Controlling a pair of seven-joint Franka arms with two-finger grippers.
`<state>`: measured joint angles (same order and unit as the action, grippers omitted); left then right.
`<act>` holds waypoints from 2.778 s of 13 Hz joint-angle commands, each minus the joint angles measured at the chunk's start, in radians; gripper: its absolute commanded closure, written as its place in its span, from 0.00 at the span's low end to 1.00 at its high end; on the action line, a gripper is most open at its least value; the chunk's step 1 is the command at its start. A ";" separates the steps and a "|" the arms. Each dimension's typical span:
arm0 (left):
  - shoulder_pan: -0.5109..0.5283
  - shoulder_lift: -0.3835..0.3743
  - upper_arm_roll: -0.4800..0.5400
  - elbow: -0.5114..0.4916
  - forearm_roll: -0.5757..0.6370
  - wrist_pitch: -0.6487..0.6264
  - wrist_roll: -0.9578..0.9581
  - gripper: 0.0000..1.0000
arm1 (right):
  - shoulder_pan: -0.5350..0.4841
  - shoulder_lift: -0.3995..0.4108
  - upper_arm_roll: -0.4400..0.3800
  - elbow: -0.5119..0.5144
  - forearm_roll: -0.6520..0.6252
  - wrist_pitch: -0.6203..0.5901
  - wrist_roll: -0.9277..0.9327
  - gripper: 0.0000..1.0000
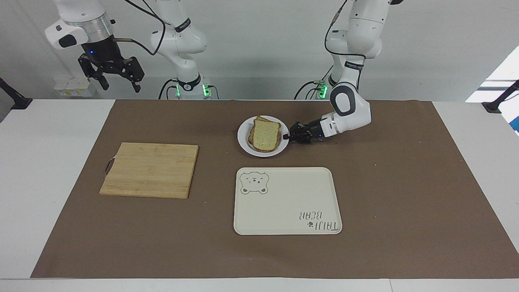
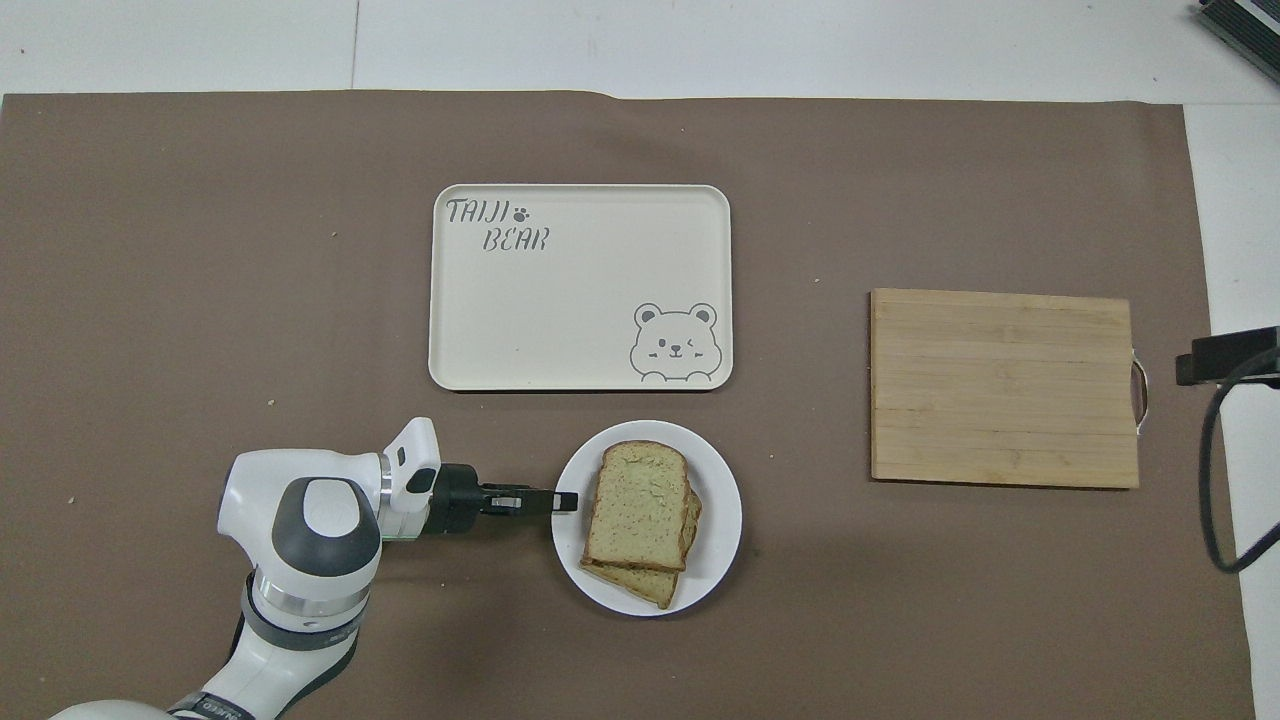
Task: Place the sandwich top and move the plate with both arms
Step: 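Grip the white plate rim with the left gripper, then slide the plate with the left gripper onto the bear tray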
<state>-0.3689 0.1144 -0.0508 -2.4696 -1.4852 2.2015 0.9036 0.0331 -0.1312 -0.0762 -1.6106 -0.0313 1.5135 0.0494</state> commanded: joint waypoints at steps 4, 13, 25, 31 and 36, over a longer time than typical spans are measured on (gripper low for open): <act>-0.048 0.007 0.015 -0.015 -0.030 0.041 0.023 0.88 | -0.005 -0.011 0.003 -0.002 0.022 -0.015 -0.016 0.00; -0.038 0.001 0.015 -0.026 -0.030 0.034 0.026 1.00 | -0.010 -0.011 0.000 -0.002 0.021 -0.015 -0.013 0.00; 0.189 0.028 0.025 0.150 -0.009 -0.209 -0.006 1.00 | 0.005 -0.008 -0.036 -0.003 0.002 -0.016 -0.008 0.00; 0.266 0.191 0.023 0.440 0.120 -0.221 -0.084 1.00 | 0.066 -0.007 -0.109 -0.005 -0.004 -0.016 -0.008 0.00; 0.295 0.372 0.015 0.725 0.212 -0.212 -0.299 1.00 | 0.067 -0.011 -0.091 -0.003 0.014 -0.016 -0.014 0.00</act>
<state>-0.0903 0.4006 -0.0230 -1.8744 -1.2969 2.0155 0.6804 0.0954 -0.1315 -0.1723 -1.6118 -0.0271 1.5121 0.0494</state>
